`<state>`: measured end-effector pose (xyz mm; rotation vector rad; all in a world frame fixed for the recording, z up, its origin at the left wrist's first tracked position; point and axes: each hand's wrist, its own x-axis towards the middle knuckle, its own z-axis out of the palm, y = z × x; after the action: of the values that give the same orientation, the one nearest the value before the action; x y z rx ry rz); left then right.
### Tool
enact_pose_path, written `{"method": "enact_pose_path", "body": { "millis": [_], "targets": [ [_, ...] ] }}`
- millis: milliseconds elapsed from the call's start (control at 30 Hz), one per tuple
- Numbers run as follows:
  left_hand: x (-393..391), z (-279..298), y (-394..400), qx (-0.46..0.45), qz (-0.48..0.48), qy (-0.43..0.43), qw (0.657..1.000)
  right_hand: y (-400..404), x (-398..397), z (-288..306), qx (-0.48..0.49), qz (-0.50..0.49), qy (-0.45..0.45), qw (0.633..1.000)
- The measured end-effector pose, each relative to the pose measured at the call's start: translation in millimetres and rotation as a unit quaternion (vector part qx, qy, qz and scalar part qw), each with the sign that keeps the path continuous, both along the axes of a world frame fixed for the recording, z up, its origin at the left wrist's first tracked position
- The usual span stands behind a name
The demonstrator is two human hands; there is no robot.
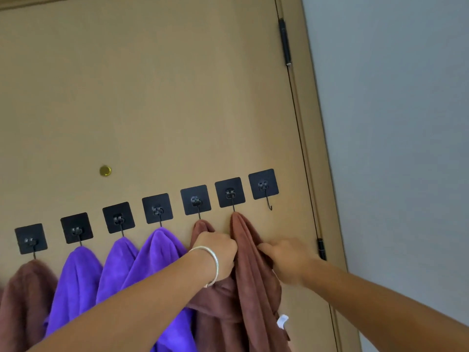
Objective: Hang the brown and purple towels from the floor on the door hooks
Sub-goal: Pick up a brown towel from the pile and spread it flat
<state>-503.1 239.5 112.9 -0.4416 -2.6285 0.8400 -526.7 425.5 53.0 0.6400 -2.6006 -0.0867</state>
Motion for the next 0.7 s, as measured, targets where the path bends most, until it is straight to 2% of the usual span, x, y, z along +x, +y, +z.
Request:
{"method": "enact_pose_path", "body": {
  "millis": [133,267,433,600,700],
  "targets": [
    [4.7,26.9,-3.0,0.020,-0.043,0.076,0.996,14.2,16.0,6.5,-0.012,-0.080,0.062,0.995],
    [10.6,44.0,1.8,0.072,-0.120,0.121,0.983,27.1,36.1,16.6,-0.021,-0.176,0.061,0.982],
    [16.3,33.3,-0.7,0.150,-0.261,0.083,0.950,38.6,77.9,29.2,0.033,-0.254,0.075,0.964],
    [20.1,18.2,9.3,0.162,-0.326,0.043,0.930,42.3,137.7,26.3,0.035,-0.321,0.105,0.941],
    [32.8,10.0,22.4,0.176,-0.390,0.034,0.903,47.3,178.4,22.8,0.032,-0.354,0.127,0.926]
  ]
}}
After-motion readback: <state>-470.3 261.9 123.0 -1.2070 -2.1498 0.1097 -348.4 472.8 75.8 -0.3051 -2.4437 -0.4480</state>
